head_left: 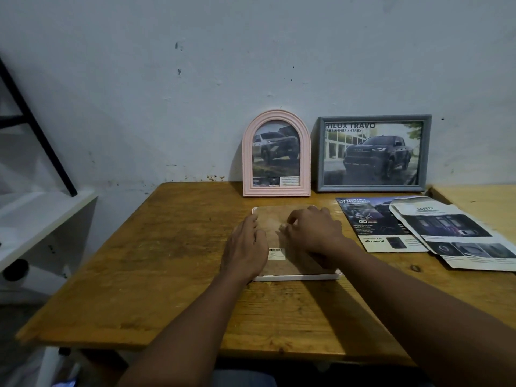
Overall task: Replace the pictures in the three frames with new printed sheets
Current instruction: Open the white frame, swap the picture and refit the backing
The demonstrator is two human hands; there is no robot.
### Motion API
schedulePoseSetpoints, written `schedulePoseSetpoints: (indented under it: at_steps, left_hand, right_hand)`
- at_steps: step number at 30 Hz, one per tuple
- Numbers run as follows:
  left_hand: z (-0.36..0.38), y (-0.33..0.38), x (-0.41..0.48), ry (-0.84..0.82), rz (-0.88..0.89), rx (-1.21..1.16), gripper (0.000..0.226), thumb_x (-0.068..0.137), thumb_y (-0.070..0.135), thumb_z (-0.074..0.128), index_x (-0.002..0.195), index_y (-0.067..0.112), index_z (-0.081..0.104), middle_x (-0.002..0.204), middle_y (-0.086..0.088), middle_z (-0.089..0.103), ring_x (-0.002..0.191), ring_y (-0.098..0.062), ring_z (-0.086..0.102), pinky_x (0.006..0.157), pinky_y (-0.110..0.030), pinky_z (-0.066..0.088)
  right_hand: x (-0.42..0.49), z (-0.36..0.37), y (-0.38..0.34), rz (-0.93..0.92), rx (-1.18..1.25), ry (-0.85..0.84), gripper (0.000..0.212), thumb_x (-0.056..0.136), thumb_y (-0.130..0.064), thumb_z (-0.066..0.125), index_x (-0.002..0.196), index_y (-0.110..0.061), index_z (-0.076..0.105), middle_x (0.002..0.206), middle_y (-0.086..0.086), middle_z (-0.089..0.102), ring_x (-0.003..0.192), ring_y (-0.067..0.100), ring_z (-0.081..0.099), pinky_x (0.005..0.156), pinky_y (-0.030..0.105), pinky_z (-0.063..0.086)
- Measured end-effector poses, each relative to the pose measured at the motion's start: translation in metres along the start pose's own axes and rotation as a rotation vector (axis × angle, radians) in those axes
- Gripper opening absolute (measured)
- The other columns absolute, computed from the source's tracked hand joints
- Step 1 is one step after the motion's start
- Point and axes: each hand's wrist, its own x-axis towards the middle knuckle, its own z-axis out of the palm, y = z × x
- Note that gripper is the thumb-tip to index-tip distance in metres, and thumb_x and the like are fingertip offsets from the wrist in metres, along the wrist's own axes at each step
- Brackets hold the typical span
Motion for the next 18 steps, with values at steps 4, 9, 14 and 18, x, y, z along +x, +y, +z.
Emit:
schedulePoseSetpoints:
  at_steps: [4, 9, 14, 18]
  left_hand:
    - [-0.002, 0.006, 0.005, -0.013, 0.072, 0.128, 0.045, 0.104, 0.034, 0.035, 0.147, 0.026, 0.044, 0.15, 0.002, 0.044, 0.133, -0.017, 0.041, 0.11, -0.045, 0.041]
    - [-0.003, 0.013, 0.013, -0.073, 0.134, 0.33, 0.053, 0.103, 0.036, 0.037, 0.154, 0.026, 0.036, 0.163, 0.002, 0.028, 0.143, -0.023, 0.03, 0.114, -0.046, 0.035]
    - [0.0, 0.012, 0.015, -0.199, 0.168, 0.478, 0.055, 0.105, 0.038, 0.03, 0.158, 0.026, 0.027, 0.167, 0.003, 0.019, 0.143, -0.025, 0.021, 0.115, -0.043, 0.024]
    - [0.0, 0.011, 0.018, -0.28, 0.144, 0.497, 0.059, 0.105, 0.04, 0.029, 0.161, 0.022, 0.019, 0.169, 0.0, 0.01, 0.152, -0.026, 0.01, 0.121, -0.045, 0.018]
  right_hand:
    - [0.008, 0.006, 0.024, 0.023, 0.047, 0.091, 0.049, 0.097, -0.055, 0.041, 0.137, -0.027, 0.049, 0.145, 0.01, 0.042, 0.136, 0.031, 0.035, 0.108, 0.054, 0.03]
    - [0.011, 0.029, 0.026, -0.008, 0.065, 0.079, 0.048, 0.099, -0.054, 0.031, 0.131, -0.025, 0.049, 0.144, 0.009, 0.042, 0.136, 0.027, 0.036, 0.108, 0.054, 0.03]
    - [0.02, 0.033, 0.027, -0.057, 0.02, 0.068, 0.049, 0.1, -0.053, 0.028, 0.132, -0.021, 0.049, 0.143, 0.009, 0.046, 0.139, 0.026, 0.034, 0.109, 0.052, 0.032]
    - [0.02, 0.034, 0.028, -0.08, -0.003, 0.08, 0.05, 0.099, -0.052, 0.028, 0.131, -0.021, 0.051, 0.14, 0.008, 0.05, 0.137, 0.025, 0.038, 0.107, 0.05, 0.035]
